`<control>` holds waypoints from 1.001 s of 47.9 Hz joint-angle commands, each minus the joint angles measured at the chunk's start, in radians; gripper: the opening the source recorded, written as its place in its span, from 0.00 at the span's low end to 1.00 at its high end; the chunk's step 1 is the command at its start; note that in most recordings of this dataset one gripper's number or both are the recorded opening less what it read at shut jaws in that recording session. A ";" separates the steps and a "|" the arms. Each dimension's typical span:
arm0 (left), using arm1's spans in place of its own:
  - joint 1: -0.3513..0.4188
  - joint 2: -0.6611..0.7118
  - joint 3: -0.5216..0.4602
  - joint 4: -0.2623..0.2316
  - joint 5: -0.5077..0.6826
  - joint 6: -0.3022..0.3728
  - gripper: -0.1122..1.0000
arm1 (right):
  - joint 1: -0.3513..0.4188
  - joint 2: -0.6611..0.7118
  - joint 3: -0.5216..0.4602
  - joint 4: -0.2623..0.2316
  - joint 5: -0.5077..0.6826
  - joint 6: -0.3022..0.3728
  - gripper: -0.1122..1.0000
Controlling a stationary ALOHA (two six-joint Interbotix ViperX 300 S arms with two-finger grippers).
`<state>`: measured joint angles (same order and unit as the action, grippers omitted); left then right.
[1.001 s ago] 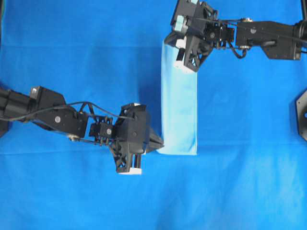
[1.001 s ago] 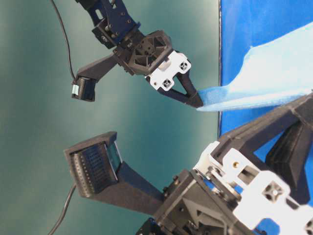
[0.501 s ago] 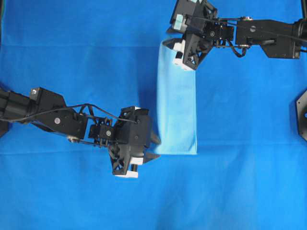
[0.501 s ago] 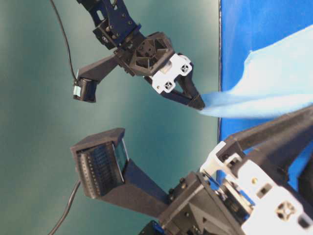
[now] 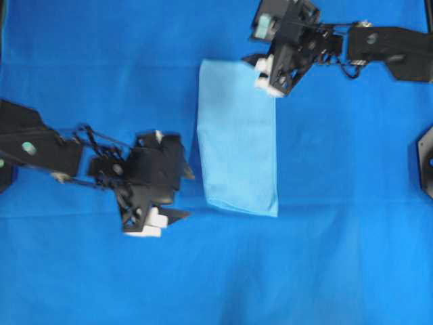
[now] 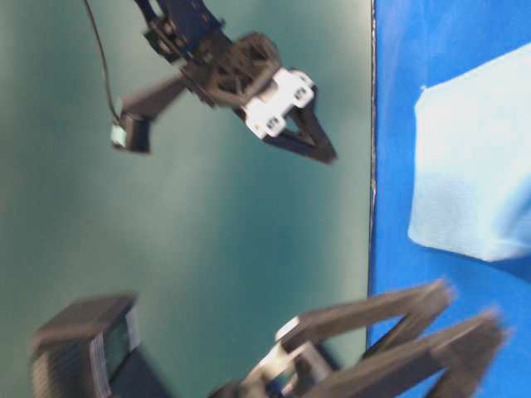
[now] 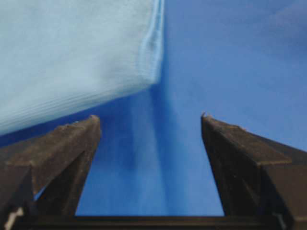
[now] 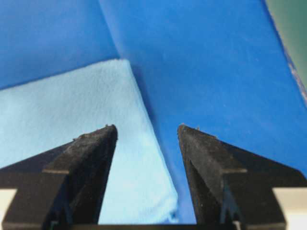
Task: Fold the light blue towel.
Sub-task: 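Lower the strip onto the table, open both grippers and withdraw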
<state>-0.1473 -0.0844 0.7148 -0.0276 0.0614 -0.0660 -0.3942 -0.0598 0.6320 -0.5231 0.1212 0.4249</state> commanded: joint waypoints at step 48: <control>0.219 -0.337 0.359 0.003 -0.532 0.003 0.82 | 0.118 -0.522 0.442 0.038 -0.276 0.170 0.62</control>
<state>0.0568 -0.4280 1.1029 -0.0261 -0.4617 -0.0629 -0.2669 -0.5875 1.0999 -0.4878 -0.1473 0.5952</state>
